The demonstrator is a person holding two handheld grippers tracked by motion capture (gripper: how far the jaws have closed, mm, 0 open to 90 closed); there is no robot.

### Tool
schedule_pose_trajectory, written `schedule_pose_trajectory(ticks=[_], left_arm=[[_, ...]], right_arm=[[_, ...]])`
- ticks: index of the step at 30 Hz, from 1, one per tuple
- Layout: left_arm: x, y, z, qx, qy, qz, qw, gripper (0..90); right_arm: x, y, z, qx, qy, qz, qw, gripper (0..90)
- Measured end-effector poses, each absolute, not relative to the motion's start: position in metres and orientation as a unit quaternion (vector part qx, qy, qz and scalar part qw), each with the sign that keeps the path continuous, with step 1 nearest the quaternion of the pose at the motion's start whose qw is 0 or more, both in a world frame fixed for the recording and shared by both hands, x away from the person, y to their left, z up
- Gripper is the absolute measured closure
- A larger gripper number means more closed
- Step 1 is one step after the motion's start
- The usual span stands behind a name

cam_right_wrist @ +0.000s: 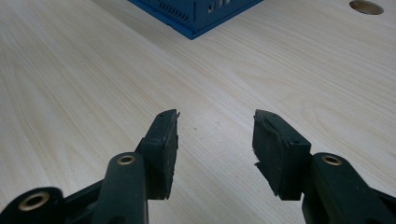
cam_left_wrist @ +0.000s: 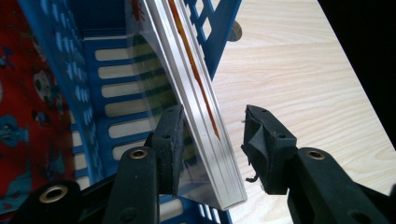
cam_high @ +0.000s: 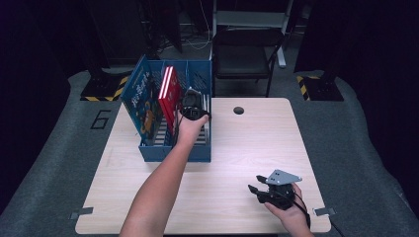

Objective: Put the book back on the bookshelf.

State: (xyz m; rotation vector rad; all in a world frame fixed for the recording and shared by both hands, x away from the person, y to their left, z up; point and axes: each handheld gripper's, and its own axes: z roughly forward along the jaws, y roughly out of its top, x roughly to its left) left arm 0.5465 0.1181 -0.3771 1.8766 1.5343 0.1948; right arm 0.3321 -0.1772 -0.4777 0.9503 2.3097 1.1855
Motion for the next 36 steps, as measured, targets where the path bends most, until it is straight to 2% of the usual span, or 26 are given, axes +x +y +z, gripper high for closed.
schedule_pose_trajectory(ticks=[36], left_arm=[[0.506, 0.152, -0.333, 0.740, 0.563, 0.104, 0.353, 52.5]], right_arm=[[0.334, -0.171, -0.479, 0.330, 0.826, 0.417, 0.186, 50.2]])
